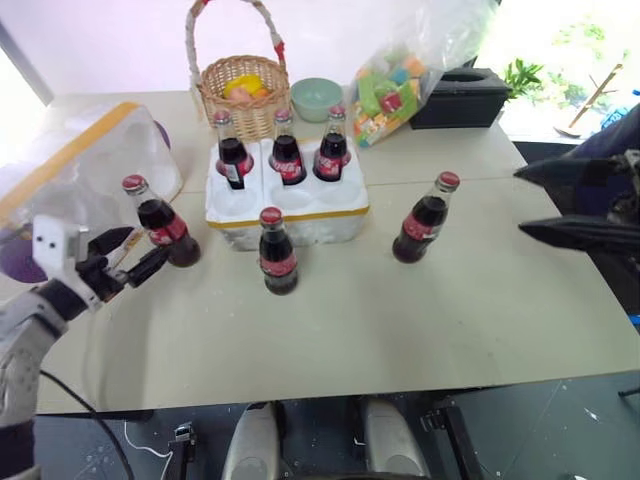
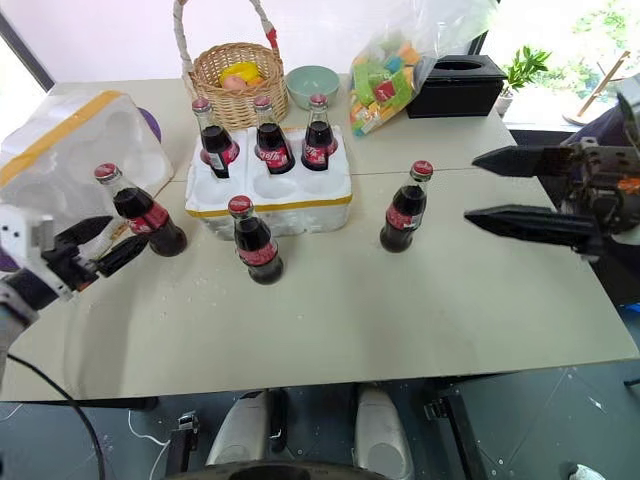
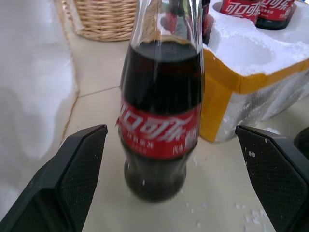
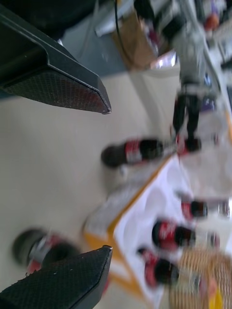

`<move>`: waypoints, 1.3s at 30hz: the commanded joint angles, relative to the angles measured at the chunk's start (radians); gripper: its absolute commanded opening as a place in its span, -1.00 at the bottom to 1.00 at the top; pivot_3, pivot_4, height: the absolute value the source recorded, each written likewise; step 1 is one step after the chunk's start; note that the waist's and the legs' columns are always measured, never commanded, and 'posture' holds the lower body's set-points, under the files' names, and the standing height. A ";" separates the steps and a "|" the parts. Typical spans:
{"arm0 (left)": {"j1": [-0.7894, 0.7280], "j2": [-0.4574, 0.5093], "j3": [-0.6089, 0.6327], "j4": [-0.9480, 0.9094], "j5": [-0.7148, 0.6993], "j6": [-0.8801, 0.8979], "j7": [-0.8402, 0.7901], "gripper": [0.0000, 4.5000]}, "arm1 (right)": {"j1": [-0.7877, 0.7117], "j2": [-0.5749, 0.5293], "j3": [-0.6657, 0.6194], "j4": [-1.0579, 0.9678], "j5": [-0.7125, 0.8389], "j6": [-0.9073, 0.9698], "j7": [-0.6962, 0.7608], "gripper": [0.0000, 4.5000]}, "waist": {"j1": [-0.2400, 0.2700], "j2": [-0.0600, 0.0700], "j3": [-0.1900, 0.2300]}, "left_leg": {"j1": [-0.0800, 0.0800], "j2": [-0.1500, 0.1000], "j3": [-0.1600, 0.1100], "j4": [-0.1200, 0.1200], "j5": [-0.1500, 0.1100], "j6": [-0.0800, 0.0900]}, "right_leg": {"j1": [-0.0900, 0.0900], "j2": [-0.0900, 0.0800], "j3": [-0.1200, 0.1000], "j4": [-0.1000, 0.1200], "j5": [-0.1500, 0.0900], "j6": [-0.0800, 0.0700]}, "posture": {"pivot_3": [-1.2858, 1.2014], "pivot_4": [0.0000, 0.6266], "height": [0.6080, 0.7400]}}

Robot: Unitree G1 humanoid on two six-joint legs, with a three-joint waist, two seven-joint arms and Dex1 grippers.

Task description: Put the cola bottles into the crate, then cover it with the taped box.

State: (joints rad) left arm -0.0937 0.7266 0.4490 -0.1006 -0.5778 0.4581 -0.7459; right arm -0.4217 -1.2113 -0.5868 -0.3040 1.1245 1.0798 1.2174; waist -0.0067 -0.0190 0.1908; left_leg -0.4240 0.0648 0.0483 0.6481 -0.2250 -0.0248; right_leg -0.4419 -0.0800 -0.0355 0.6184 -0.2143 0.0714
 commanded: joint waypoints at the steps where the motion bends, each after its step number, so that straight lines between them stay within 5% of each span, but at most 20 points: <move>1: -0.096 0.007 -0.068 0.085 0.057 -0.069 -0.030 0.98 | -0.029 0.000 -0.070 -0.076 0.176 0.061 -0.098 1.00 | 0.001 0.000 0.000 | 0.000 0.000 0.000 0.000 0.000 0.000 | 0.000 0.000 0.000 0.000 0.000 0.000 | 0.03 -0.52 1.00; 9: -0.204 -0.019 -0.147 0.249 0.129 -0.159 -0.071 0.98 | 0.027 0.012 -0.088 -0.153 0.266 0.056 -0.200 1.00 | 0.002 0.000 0.000 | -0.001 0.000 0.000 0.000 0.000 0.000 | 0.000 0.000 0.000 0.000 0.001 0.000 | 0.03 -0.52 1.00; 14: -0.175 0.002 -0.116 0.223 0.098 -0.138 -0.108 0.24 | 0.059 0.016 -0.082 -0.181 0.266 0.031 -0.213 1.00 | 0.009 0.000 0.000 | 0.000 0.000 0.000 0.000 0.000 0.000 | 0.000 0.000 0.000 0.000 0.001 0.001 | 0.03 -0.52 1.00; 19: -0.124 0.114 -0.038 0.074 -0.090 0.093 -0.226 0.26 | 0.092 0.035 -0.058 -0.206 0.254 -0.006 -0.227 1.00 | 0.010 -0.002 0.001 | -0.001 0.001 0.000 0.000 0.000 0.000 | -0.001 0.001 0.000 0.000 0.001 0.001 | 0.03 -0.52 1.00; 25: -0.342 0.194 -0.053 0.048 -0.290 0.315 -0.303 0.26 | 0.100 0.055 -0.017 -0.239 0.257 -0.044 -0.280 1.00 | 0.038 -0.004 0.002 | -0.002 0.000 -0.001 0.002 0.000 0.000 | 0.000 0.000 0.000 0.000 0.001 0.001 | 0.03 -0.52 1.00; 29: -0.618 0.112 -0.172 0.135 -0.267 0.328 -0.311 0.26 | 0.105 0.062 -0.009 -0.260 0.277 -0.058 -0.335 1.00 | 0.050 -0.005 0.002 | -0.003 -0.001 -0.002 0.004 0.000 0.000 | 0.001 0.000 0.000 0.000 0.001 0.001 | 0.03 -0.52 1.00; 39: -1.050 -0.173 -0.470 0.724 0.088 -0.056 -0.495 0.26 | 0.153 0.050 -0.057 -0.325 0.433 -0.073 -0.556 1.00 | 0.043 -0.006 0.003 | -0.003 -0.002 -0.002 0.003 0.000 0.001 | 0.001 0.002 0.001 -0.001 0.003 0.005 | 0.03 -0.52 1.00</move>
State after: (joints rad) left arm -1.0748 0.5521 -0.0339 0.5702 -0.5276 0.5012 -1.2141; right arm -0.2710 -1.1532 -0.6009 -0.6046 1.5159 1.0291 0.6943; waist 0.0358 -0.0254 0.1935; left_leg -0.4268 0.0630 0.0466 0.6508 -0.2246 -0.0236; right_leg -0.4414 -0.0783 -0.0347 0.6173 -0.2109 0.0762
